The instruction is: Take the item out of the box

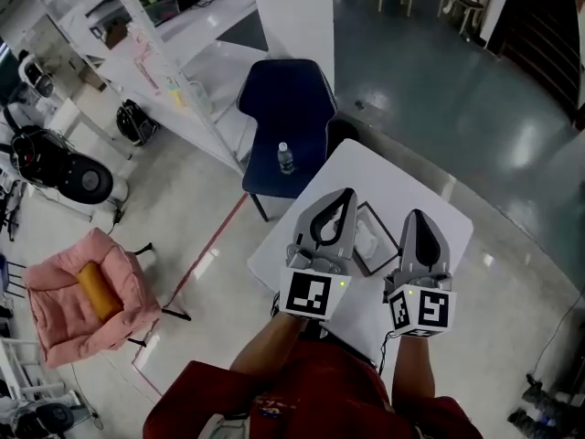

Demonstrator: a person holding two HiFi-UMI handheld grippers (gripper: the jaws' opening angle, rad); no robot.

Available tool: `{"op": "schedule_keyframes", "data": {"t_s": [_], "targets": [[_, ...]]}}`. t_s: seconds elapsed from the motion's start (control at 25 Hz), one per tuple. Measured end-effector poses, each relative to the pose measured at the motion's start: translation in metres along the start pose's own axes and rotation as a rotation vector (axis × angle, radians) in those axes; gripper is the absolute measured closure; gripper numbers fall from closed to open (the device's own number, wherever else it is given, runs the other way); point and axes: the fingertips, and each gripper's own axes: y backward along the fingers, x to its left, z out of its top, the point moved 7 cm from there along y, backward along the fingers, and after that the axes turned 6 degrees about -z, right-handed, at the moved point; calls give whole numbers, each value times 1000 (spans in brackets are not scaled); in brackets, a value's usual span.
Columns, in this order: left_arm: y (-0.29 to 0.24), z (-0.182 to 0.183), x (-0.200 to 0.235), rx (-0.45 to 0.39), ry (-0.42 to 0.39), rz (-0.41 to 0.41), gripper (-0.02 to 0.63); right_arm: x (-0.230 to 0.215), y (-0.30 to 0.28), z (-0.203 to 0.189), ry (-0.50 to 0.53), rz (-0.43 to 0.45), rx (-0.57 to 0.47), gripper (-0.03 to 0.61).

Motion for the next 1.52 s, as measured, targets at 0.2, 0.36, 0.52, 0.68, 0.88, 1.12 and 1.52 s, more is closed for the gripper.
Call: {"op": "schedule_keyframes", "data": {"t_s": [0.2,0.36,0.52,0.68,0.88,1.12,1.52], "targets": [[-15,-17,8,19,13,-18,612,-8,-17,-17,12,-20,46,578],[-16,-30,19,24,40,-27,612,-3,-27,-32,22,-15,91,578],[-23,-44,23,31,47,-46,612,-2,-39,-46,21,-13,141,578],[-30,-55,29,59,18,-83,612,-1,-49,-54,31,-12,165,578],[-31,-76,35,113,-17,-128,612,-1,-57,-76,22,-32,216,578],[-36,-95,44,137,-8,-152,612,-1,-68,-112,32,-36,306,577],[-40,-118,62,131,58,-149,612,-1,-84,-172,41,-34,470,577]]}}
